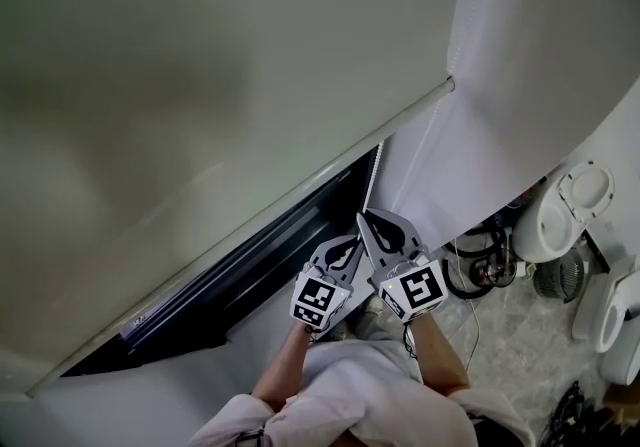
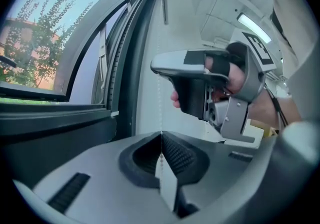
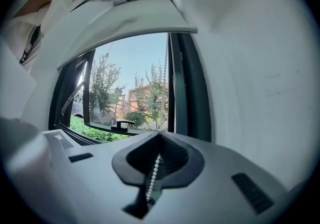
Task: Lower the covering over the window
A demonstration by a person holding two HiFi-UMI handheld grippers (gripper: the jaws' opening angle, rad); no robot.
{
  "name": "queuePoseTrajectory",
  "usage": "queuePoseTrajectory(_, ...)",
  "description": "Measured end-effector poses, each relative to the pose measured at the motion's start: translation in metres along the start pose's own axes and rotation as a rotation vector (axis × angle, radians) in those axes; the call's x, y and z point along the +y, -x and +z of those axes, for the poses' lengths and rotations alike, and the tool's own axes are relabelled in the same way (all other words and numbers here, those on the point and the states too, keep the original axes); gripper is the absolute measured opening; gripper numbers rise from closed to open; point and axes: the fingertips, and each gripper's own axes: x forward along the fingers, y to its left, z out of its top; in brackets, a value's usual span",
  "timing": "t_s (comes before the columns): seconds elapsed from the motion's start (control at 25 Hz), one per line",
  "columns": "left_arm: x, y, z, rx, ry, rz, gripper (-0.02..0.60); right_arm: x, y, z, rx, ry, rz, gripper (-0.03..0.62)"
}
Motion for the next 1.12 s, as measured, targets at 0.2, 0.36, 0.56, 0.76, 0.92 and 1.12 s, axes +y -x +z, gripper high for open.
queuePoseTrajectory(0.2, 0.001, -0.001, -0.009, 0.024, 0.008, 0.001, 0.017, 0.0, -0.001, -0.012, 0.031, -0.035, -0.003, -0.003)
queuePoseTrajectory(0.36, 0.0, -0.005, -0.016, 0.034, 0.006, -0.004, 0.017, -0.003, -0.001, -0.02, 0.047, -0.054, -0.001, -0.003)
queuePoseTrajectory(0.56, 0.002, -0.006, -0.027, 0.063, 0.015, -0.004, 0.017, -0.002, -0.002, -0.031, 0.074, -0.075, 0.002, -0.003)
queuePoseTrajectory(0.76, 0.002, -0.006, -0.033, 0.093, 0.018, -0.006, 0.017, -0.001, -0.003, -0.039, 0.107, -0.093, 0.006, -0.003)
queuePoseTrajectory(0.92, 0.003, -0.004, -0.042, 0.132, 0.023, 0.0, 0.017, 0.001, -0.003, -0.046, 0.136, -0.108, 0.007, -0.003)
queuePoseTrajectory(1.12, 0.004, 0.0, -0.05, 0.165, -0.004, 0.022, 0.017, 0.003, -0.003, -0.057, 0.177, -0.123, 0.01, -0.005)
